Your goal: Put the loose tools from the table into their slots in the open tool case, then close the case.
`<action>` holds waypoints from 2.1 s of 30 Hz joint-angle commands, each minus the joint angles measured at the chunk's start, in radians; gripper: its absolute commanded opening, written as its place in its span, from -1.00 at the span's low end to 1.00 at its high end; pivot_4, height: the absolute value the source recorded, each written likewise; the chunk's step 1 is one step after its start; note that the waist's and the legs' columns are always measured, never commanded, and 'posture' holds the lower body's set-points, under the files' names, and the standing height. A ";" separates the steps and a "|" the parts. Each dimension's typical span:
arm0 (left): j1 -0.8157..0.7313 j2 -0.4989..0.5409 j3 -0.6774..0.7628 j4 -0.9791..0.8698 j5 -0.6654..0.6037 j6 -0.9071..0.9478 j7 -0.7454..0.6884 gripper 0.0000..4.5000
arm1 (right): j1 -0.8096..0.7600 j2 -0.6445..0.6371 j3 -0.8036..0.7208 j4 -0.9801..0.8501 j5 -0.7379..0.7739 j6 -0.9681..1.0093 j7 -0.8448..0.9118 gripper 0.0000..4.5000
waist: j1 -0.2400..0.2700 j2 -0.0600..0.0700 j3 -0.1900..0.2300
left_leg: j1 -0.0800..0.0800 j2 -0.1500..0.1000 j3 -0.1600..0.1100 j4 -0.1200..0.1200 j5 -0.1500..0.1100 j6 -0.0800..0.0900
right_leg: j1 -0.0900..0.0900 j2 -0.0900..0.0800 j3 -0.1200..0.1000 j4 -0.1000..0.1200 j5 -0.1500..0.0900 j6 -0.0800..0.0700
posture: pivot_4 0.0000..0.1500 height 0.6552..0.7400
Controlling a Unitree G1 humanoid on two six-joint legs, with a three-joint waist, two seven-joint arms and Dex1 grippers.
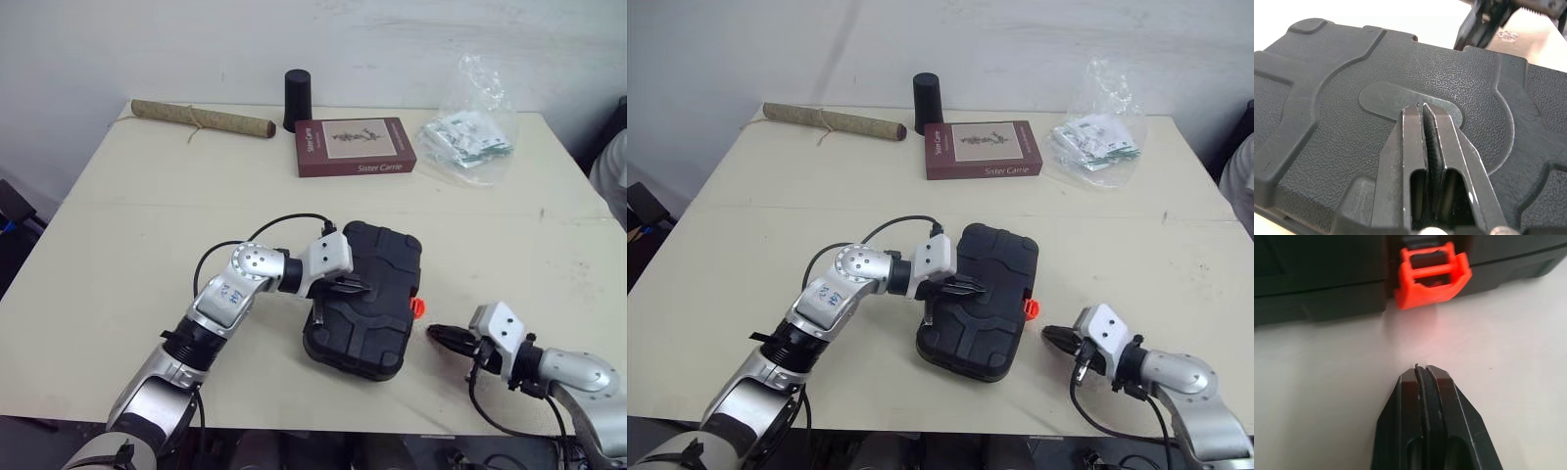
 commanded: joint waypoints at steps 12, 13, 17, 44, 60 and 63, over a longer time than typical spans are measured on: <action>0.010 0.047 -0.141 0.151 0.157 0.099 0.025 -0.96 | -0.155 0.145 -0.007 -0.052 0.215 0.132 0.017 -1.00 | -0.017 0.002 -0.001 | 0.001 0.000 -0.007 0.000 -0.001 -0.002 | 0.005 -0.001 -0.006 -0.001 -0.001 -0.002 | 1.00 1.00; 0.012 0.047 -0.142 0.153 0.159 0.098 0.023 -0.96 | -0.157 0.149 -0.014 -0.061 0.227 0.142 0.015 -1.00 | -0.020 0.003 -0.001 | 0.001 0.000 -0.007 0.000 -0.001 -0.002 | 0.005 -0.001 -0.006 -0.001 -0.001 -0.002 | 1.00 1.00; 0.025 0.050 -0.145 0.154 0.156 0.099 0.014 -0.96 | -0.173 0.149 -0.045 -0.104 0.267 0.180 0.010 -1.00 | -0.024 0.004 -0.002 | 0.002 0.001 -0.008 -0.001 -0.001 -0.002 | 0.005 -0.001 -0.007 -0.001 -0.001 -0.003 | 1.00 1.00; 0.110 0.065 -0.024 0.135 0.080 -0.065 -0.035 -0.96 | -0.067 -0.073 -0.124 -0.138 0.227 0.268 0.081 -1.00 | -0.022 0.005 -0.012 | 0.012 0.003 -0.009 -0.017 -0.003 -0.001 | 0.011 -0.001 -0.009 -0.009 -0.004 -0.008 | 1.00 1.00; 0.119 0.046 -0.007 0.126 0.073 -0.133 -0.050 -0.96 | -0.194 0.008 0.011 -0.109 0.186 0.239 0.087 -1.00 | -0.024 0.009 -0.011 | 0.011 0.003 -0.009 -0.017 -0.003 -0.001 | 0.009 -0.001 -0.009 -0.009 -0.004 -0.008 | 1.00 1.00; 0.122 0.026 0.085 0.097 -0.003 -0.292 -0.068 -0.96 | -0.183 -0.030 -0.038 -0.134 0.197 0.240 0.099 -1.00 | -0.025 0.012 -0.009 | 0.010 0.003 -0.009 -0.018 -0.003 -0.001 | 0.008 -0.001 -0.009 -0.009 -0.004 -0.008 | 1.00 1.00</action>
